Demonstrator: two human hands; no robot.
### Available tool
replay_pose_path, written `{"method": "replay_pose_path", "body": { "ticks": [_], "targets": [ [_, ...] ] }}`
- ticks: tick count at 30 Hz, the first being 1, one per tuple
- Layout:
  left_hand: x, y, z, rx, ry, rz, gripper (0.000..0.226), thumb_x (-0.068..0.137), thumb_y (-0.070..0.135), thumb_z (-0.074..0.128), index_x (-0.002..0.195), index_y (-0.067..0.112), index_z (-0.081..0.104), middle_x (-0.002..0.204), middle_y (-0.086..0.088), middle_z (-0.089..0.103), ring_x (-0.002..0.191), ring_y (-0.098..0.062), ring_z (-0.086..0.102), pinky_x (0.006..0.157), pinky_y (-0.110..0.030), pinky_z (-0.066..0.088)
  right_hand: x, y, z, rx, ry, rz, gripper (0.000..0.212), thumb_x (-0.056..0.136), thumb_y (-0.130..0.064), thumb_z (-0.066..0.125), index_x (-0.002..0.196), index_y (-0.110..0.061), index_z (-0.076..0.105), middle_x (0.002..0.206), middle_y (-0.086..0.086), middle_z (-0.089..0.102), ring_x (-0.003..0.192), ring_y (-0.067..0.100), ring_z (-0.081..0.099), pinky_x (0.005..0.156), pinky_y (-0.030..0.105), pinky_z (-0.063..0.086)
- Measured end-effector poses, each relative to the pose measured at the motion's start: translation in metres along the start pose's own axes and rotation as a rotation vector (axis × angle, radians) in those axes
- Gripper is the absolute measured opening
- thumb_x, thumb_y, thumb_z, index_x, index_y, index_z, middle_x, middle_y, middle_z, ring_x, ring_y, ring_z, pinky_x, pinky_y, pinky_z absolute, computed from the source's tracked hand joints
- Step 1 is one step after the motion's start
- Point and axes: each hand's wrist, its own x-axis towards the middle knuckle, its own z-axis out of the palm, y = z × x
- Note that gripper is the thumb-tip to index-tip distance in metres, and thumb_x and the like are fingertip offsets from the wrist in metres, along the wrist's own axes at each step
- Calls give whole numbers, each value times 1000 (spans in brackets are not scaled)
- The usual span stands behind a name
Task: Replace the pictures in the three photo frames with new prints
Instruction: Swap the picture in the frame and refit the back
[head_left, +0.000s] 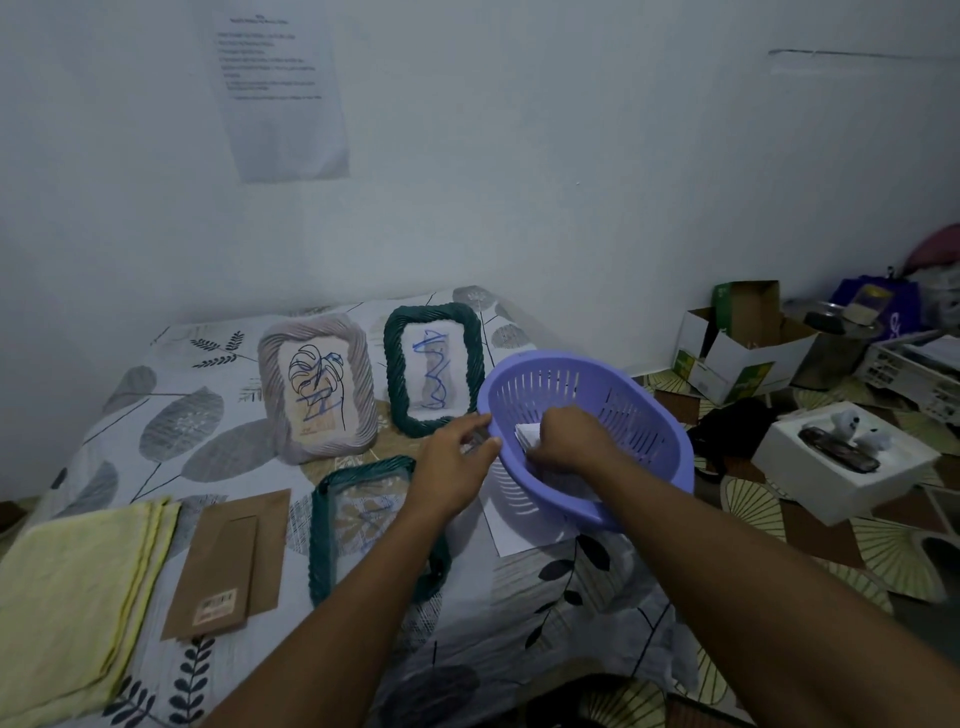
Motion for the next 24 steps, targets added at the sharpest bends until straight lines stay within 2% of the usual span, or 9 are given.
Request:
{"method": "replay_pose_path", "body": {
  "ticks": [6, 13, 15, 16, 18, 21, 24],
  "targets": [
    [1, -1, 0, 5, 11, -20, 42, 89, 27, 66, 129, 17, 60, 129, 0, 61, 105, -9, 55, 92, -25, 41, -2, 5, -10, 94, 27, 25, 35, 86, -28, 60, 59, -13, 45, 59, 5, 48, 62, 26, 52, 60, 31, 45],
    [-2, 4, -3, -40, -22, -39, 41, 91, 25, 64, 131, 16, 58, 129, 0, 60, 112, -14, 56, 97, -32, 44, -9, 8, -27, 228, 152, 67, 30, 85, -9, 53, 57, -11, 43, 54, 8, 40, 56, 23, 42, 54, 28, 32],
    [-3, 7, -7, -102, 8, -43, 28, 91, 22, 63, 119, 17, 63, 116, 6, 64, 106, -11, 59, 95, -33, 48, -12, 2, -40, 387, 206, 67, 30, 89, -8, 52, 59, -10, 47, 62, 12, 43, 62, 21, 43, 58, 30, 31],
    [-4, 8, -11, -144, 41, -65, 22, 92, 21, 62, 114, 19, 63, 108, 10, 64, 103, -10, 60, 91, -32, 48, -15, -3, -47, 514, 221, 65, 28, 90, -10, 53, 63, -8, 55, 66, 11, 48, 65, 21, 45, 60, 30, 34],
    [-3, 10, -21, -252, 91, -175, 27, 94, 22, 59, 121, 16, 60, 107, 5, 64, 103, -16, 61, 90, -34, 50, -22, -20, -59, 814, 231, 57, 16, 90, -13, 59, 79, -8, 68, 77, 8, 60, 71, 21, 52, 67, 31, 42],
    [-4, 10, -42, -509, 110, -372, 26, 97, 26, 54, 120, 15, 57, 108, -10, 67, 94, -23, 64, 87, -38, 52, -36, -51, -65, 1161, 179, 36, 8, 85, -9, 66, 82, -16, 67, 85, 11, 66, 71, 24, 58, 64, 29, 45],
    [-9, 9, -67, -698, 119, -449, 23, 98, 23, 52, 118, 10, 57, 95, -8, 69, 83, -20, 65, 74, -34, 56, -45, -80, -59, 1338, 69, 44, 15, 82, -6, 70, 89, -19, 65, 94, 14, 68, 75, 29, 62, 59, 31, 49]
  ]
}}
